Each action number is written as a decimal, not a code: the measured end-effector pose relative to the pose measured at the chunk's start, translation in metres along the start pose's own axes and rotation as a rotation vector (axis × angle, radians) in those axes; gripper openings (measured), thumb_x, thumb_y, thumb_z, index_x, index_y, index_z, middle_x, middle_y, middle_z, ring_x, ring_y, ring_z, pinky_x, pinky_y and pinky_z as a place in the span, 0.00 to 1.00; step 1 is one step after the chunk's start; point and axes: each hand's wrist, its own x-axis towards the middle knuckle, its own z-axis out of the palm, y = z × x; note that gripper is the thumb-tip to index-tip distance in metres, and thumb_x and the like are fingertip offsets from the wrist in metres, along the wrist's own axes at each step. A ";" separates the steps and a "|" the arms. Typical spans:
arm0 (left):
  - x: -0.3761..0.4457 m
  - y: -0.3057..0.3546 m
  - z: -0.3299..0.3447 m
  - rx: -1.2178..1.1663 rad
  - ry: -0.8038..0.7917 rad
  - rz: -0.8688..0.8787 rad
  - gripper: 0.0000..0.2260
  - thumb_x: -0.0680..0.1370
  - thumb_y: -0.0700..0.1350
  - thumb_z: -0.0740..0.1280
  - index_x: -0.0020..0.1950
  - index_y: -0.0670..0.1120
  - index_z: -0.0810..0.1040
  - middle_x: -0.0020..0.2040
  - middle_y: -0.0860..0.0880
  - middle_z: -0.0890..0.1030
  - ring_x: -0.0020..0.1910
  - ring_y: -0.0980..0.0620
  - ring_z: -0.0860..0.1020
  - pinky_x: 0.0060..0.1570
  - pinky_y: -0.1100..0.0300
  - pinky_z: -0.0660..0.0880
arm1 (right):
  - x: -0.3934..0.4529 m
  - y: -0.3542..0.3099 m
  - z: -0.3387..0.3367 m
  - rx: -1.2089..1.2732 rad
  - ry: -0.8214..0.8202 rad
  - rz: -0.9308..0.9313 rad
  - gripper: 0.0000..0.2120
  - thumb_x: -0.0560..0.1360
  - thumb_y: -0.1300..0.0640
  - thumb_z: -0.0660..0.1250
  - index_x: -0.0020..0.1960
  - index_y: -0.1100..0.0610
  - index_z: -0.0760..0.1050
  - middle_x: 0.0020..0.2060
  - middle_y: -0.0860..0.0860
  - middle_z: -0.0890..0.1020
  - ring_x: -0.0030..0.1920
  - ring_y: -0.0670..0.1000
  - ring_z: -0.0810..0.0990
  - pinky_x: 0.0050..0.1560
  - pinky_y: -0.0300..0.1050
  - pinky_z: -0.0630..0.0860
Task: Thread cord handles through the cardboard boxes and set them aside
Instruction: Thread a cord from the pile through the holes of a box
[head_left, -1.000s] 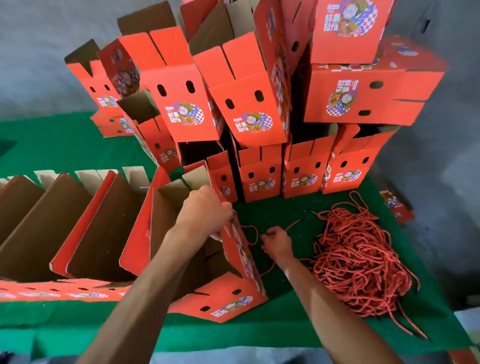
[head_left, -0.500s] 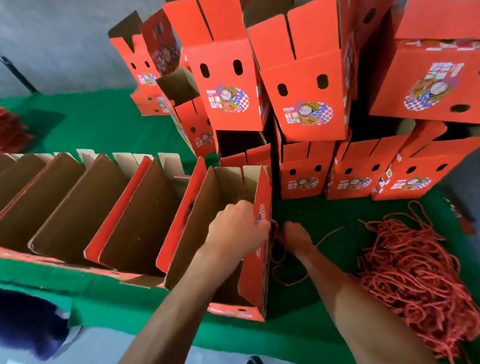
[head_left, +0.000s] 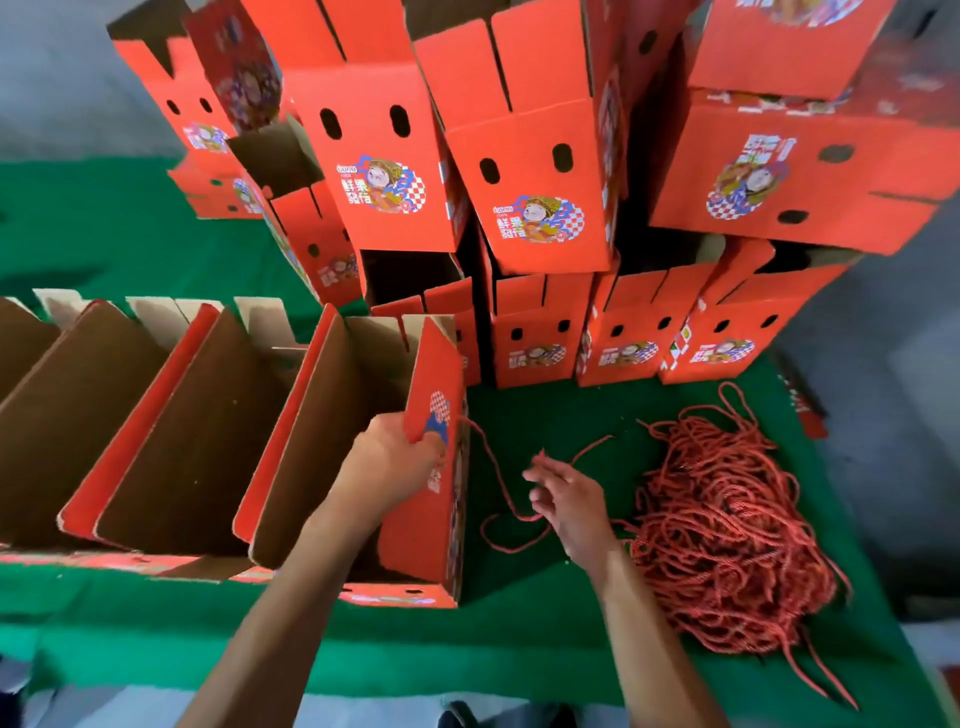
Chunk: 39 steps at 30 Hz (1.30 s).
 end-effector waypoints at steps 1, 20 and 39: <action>0.002 -0.002 -0.001 -0.039 -0.026 -0.034 0.08 0.81 0.51 0.67 0.56 0.48 0.80 0.44 0.51 0.87 0.39 0.51 0.87 0.38 0.56 0.83 | -0.007 0.000 -0.002 -0.063 -0.016 0.001 0.08 0.78 0.66 0.71 0.57 0.66 0.82 0.40 0.57 0.82 0.30 0.47 0.73 0.34 0.41 0.70; -0.025 -0.028 0.005 -0.358 -0.304 -0.159 0.30 0.69 0.76 0.67 0.62 0.58 0.76 0.52 0.51 0.87 0.53 0.45 0.86 0.53 0.46 0.81 | -0.065 0.011 0.043 -0.613 -0.222 -0.332 0.08 0.78 0.53 0.68 0.41 0.48 0.81 0.33 0.39 0.83 0.29 0.36 0.77 0.30 0.30 0.69; -0.036 -0.027 0.006 -0.407 -0.267 -0.143 0.38 0.64 0.82 0.63 0.65 0.60 0.75 0.58 0.49 0.86 0.57 0.44 0.85 0.61 0.40 0.79 | -0.088 0.048 0.071 -0.272 -0.074 -0.451 0.11 0.79 0.52 0.68 0.42 0.58 0.77 0.40 0.55 0.85 0.41 0.60 0.85 0.38 0.57 0.84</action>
